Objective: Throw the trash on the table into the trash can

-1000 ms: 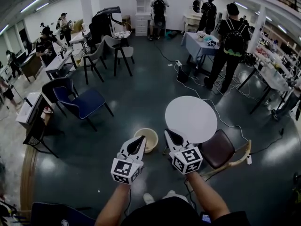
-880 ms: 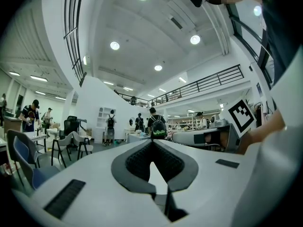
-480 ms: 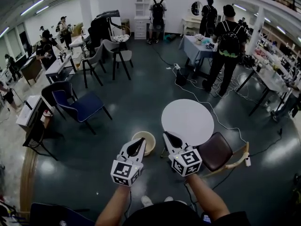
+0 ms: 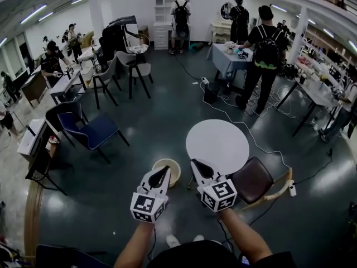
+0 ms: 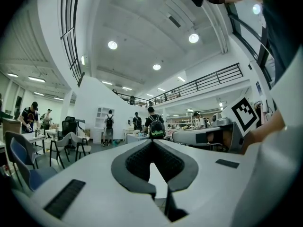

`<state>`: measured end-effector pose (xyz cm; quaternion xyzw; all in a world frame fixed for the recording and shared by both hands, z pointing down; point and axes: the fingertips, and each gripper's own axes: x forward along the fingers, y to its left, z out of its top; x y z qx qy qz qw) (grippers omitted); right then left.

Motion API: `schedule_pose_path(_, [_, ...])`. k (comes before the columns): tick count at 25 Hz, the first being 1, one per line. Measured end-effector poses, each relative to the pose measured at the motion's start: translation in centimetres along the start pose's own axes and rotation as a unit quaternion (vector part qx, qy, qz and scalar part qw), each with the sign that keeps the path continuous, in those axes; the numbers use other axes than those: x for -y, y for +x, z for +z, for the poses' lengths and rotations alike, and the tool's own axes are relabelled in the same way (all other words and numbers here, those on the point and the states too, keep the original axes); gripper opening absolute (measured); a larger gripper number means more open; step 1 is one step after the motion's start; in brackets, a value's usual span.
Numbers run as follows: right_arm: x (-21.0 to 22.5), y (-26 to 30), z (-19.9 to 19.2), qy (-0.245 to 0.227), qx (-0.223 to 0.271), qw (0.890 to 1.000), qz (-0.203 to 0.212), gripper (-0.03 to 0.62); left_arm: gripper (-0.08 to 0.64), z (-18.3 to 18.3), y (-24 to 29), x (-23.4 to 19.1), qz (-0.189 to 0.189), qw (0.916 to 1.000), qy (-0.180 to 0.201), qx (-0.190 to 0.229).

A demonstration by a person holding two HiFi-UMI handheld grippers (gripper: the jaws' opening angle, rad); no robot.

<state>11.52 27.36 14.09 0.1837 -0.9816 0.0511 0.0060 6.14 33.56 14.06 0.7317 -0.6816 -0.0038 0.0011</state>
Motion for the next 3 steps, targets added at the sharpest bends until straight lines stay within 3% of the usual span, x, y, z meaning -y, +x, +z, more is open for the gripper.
schedule_pose_path(3, [0.01,-0.16,-0.32,0.004,-0.002,1.000,-0.001,0.018,0.015,-0.20,0.16,0.25,-0.002,1.0000,-0.004,0.000])
